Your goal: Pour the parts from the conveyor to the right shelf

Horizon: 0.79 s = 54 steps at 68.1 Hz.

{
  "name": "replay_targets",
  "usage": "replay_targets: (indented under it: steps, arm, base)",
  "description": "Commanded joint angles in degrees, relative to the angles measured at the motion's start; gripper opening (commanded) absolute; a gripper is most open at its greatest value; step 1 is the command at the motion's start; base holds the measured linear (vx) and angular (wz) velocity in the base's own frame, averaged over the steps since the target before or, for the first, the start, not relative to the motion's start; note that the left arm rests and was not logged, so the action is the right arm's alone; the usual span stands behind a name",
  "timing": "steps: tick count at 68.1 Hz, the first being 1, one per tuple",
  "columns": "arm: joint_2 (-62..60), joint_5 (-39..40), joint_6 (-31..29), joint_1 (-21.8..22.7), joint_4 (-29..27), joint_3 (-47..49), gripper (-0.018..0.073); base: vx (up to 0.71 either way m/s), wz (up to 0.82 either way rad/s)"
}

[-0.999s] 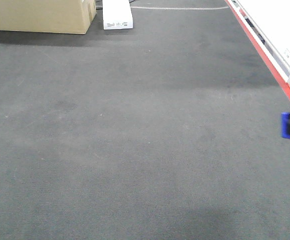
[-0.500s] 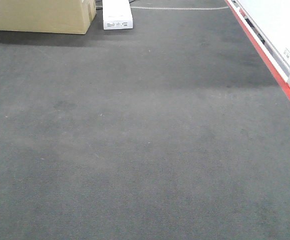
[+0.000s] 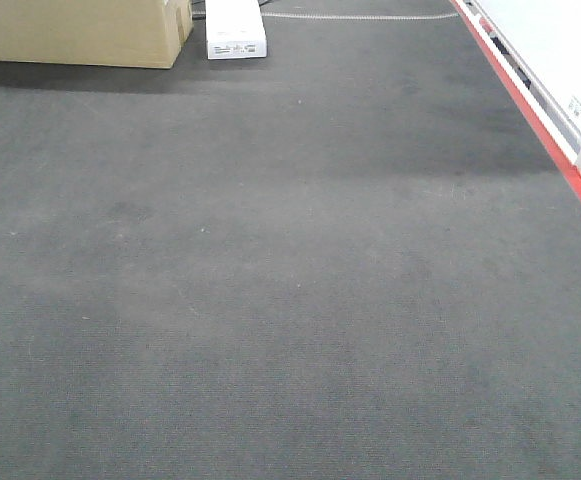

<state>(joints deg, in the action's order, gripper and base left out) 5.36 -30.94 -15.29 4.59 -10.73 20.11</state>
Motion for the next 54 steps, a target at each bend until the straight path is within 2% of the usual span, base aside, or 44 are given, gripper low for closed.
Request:
replay_targets:
  steps: [1, 54]
  arm:
    - [0.69, 4.03, -0.14, 0.07, -0.61, 1.53, -0.0006]
    - [0.69, 4.08, -0.19, 0.07, -0.55, 1.53, -0.0006]
  base:
    - [0.00, 0.00]
    - [0.00, 0.00]
